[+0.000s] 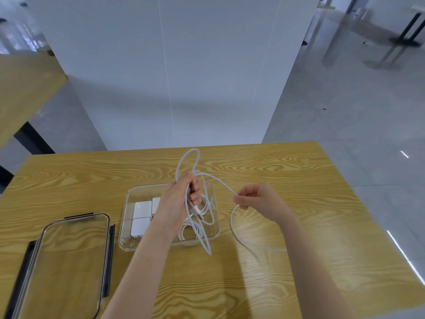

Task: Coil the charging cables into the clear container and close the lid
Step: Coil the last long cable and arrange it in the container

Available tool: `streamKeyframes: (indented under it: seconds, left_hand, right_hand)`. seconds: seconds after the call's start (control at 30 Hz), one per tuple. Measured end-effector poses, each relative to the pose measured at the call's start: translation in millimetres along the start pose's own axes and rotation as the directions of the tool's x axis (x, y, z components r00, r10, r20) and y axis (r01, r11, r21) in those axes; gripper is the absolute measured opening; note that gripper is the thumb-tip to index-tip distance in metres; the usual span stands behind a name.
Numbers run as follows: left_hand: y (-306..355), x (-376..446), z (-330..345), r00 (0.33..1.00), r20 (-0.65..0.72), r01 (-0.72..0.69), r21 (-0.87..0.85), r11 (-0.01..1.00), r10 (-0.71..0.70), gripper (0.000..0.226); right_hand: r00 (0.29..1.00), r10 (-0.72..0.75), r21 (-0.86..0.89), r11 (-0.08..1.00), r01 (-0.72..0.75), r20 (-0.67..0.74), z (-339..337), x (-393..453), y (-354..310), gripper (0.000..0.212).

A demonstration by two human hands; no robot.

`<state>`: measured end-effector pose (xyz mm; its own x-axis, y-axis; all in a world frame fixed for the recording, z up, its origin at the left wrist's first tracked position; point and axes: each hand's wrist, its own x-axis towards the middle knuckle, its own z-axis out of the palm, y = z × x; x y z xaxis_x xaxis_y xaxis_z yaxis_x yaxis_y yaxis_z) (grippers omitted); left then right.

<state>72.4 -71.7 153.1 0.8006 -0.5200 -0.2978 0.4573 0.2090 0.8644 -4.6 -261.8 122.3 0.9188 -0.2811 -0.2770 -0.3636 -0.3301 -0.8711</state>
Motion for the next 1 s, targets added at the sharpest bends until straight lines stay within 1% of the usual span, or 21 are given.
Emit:
streamKeyframes:
  seconds: [0.07,0.1,0.13,0.2,0.23,0.27,0.33,0.4,0.43,0.47,0.5,0.53,0.6,0.63,0.67,0.73,0.8,0.87,0.93,0.97,1.0]
  left_hand:
    - [4,1,-2,0.999,-0.035,0.007,-0.062,0.998,-0.009,0.029]
    - [4,1,-3,0.999,-0.043,0.004,-0.058,0.998,-0.006,0.029]
    - [3,2,-5,0.999,-0.037,0.0,-0.006,1.0,0.0,0.031]
    - [-3,1,-6,1.0,0.026,0.001,0.202,0.979,-0.007,0.037]
    - [-7,-1,-4,0.998,0.06,0.002,0.277,0.961,-0.02,0.039]
    - [-10,-1,-2,0.997,0.065,0.012,0.295,0.955,-0.032,0.04]
    - [-13,-1,5,0.997,0.064,0.024,0.214,0.976,-0.038,0.036]
    - [-13,0,11,0.995,0.096,0.013,0.144,0.99,-0.027,0.034]
    - [-13,0,12,0.994,0.11,0.011,0.116,0.993,-0.024,0.033]
    - [-13,0,14,0.993,0.117,0.014,0.093,0.996,-0.025,0.031]
    - [-13,0,16,0.992,0.12,0.02,0.072,0.997,-0.029,0.029]
    - [-14,1,18,0.992,0.12,0.023,0.061,0.998,-0.03,0.029]
    - [-16,1,21,0.992,0.121,0.025,0.066,0.998,-0.033,0.029]
    - [-18,2,22,0.991,0.124,0.034,0.081,0.996,-0.044,0.029]
    - [-19,2,22,0.991,0.124,0.045,0.097,0.994,-0.057,0.03]
    - [-22,4,21,0.991,0.106,0.069,0.129,0.989,-0.083,0.029]
    - [-23,7,19,0.993,0.06,0.096,0.143,0.985,-0.106,0.027]
    - [-22,12,14,0.995,-0.004,0.103,0.1,0.99,-0.104,0.026]
    - [-19,15,7,0.997,-0.055,0.065,0.053,0.996,-0.062,0.029]
    - [-16,16,6,0.997,-0.067,0.043,0.056,0.997,-0.039,0.03]
    - [-15,16,5,0.997,-0.071,0.027,0.067,0.997,-0.022,0.031]
  right_hand:
    - [0.998,0.057,-0.124,0.991,-0.058,-0.011,-8,2,16,0.017]
    - [0.997,0.072,-0.175,0.981,-0.078,-0.038,-12,2,25,0.021]
    - [0.992,0.082,-0.201,0.975,-0.099,-0.092,-18,3,34,0.025]
    - [0.954,0.122,-0.192,0.965,-0.178,-0.274,-31,2,50,0.025]
    - [0.908,0.15,-0.185,0.954,-0.237,-0.391,-38,1,59,0.022]
    - [0.844,0.184,-0.167,0.938,-0.304,-0.504,-46,-2,67,0.02]
    - [0.693,0.268,-0.013,0.928,-0.372,-0.67,-62,-9,84,0.021]
    - [0.566,0.362,0.181,0.919,-0.351,-0.741,-74,-18,99,0.019]
    - [0.529,0.392,0.234,0.91,-0.342,-0.753,-78,-22,106,0.018]
    - [0.509,0.416,0.251,0.898,-0.362,-0.754,-80,-25,112,0.016]
    - [0.51,0.428,0.227,0.884,-0.41,-0.746,-81,-25,119,0.016]
    - [0.541,0.431,0.153,0.862,-0.483,-0.722,-81,-24,125,0.019]
    - [0.657,0.433,-0.115,0.777,-0.619,-0.617,-75,-17,136,0.025]
    - [0.71,0.422,-0.253,0.73,-0.635,-0.564,-71,-13,137,0.026]
    - [0.759,0.411,-0.367,0.693,-0.62,-0.505,-66,-10,139,0.028]
    - [0.838,0.35,-0.504,0.678,-0.535,-0.419,-60,-6,138,0.039]
    - [0.887,0.257,-0.475,0.769,-0.428,-0.384,-61,-4,133,0.046]
    - [0.89,0.167,-0.433,0.825,-0.362,-0.425,-71,-4,125,0.042]
    - [0.86,0.115,-0.394,0.853,-0.342,-0.497,-82,-6,107,0.044]
    - [0.822,0.078,-0.345,0.882,-0.32,-0.564,-85,-8,94,0.043]
    - [0.76,0.046,-0.247,0.932,-0.266,-0.648,-84,-11,79,0.04]
